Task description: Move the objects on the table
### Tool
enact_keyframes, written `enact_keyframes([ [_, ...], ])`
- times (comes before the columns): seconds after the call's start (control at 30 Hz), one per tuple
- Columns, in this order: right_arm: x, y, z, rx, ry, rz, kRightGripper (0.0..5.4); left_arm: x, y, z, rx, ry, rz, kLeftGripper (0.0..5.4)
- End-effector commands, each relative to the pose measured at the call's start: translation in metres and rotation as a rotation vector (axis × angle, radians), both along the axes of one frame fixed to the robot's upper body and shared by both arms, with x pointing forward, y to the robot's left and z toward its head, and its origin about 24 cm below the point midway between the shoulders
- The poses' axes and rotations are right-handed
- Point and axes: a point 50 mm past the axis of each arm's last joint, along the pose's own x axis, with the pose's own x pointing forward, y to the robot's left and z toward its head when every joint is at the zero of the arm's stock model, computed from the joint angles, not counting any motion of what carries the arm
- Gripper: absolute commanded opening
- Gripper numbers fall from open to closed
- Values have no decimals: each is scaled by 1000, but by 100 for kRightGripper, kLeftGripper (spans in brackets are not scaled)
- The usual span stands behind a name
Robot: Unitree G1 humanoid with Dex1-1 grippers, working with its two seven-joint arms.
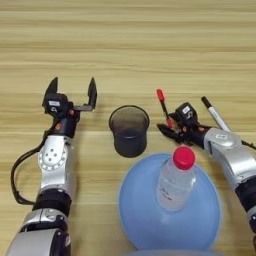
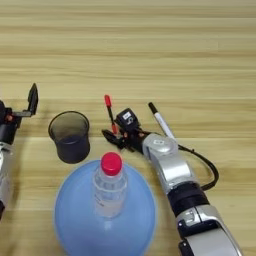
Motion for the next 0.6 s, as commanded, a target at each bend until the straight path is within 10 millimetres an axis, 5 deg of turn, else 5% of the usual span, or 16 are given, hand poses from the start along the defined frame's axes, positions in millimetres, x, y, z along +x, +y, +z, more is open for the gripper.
enact_keyframes([
  [0.03, -3, -8, -14, -14, 87, -37, 221, -1, -1, 0, 4, -2, -4, 540],
  [0.6, 1, -20, -20, -13, 103, -85, 43, -1, 2, 0, 6, -1, -4, 540],
])
